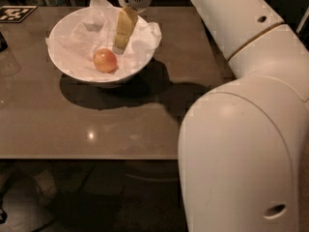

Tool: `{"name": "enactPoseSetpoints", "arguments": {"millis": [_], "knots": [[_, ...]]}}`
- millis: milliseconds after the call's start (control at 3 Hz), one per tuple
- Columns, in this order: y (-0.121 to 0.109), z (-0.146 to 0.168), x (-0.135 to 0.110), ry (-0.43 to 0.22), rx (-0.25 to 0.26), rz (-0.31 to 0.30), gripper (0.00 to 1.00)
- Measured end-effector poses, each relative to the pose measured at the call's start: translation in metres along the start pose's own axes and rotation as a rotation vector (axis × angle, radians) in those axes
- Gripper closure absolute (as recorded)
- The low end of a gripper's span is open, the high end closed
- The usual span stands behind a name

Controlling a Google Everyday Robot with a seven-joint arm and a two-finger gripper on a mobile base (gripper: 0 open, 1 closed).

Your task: Pick apple from white bowl

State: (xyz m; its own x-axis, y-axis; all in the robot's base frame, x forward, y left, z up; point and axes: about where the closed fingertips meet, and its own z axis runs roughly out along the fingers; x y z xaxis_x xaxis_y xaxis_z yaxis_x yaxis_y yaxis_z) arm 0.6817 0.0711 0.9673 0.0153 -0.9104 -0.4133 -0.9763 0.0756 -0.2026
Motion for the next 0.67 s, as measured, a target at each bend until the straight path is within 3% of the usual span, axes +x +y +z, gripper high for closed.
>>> {"name": "enactPoseSetpoints", "arguments": {"millis": [333, 667], "knots": [[-0.0049, 0.0287, -0.029, -0.005, -0.024, -0.044, 0.0], [-0.005, 0.0289, -0.029, -0.005, -0.025, -0.044, 0.0]]}}
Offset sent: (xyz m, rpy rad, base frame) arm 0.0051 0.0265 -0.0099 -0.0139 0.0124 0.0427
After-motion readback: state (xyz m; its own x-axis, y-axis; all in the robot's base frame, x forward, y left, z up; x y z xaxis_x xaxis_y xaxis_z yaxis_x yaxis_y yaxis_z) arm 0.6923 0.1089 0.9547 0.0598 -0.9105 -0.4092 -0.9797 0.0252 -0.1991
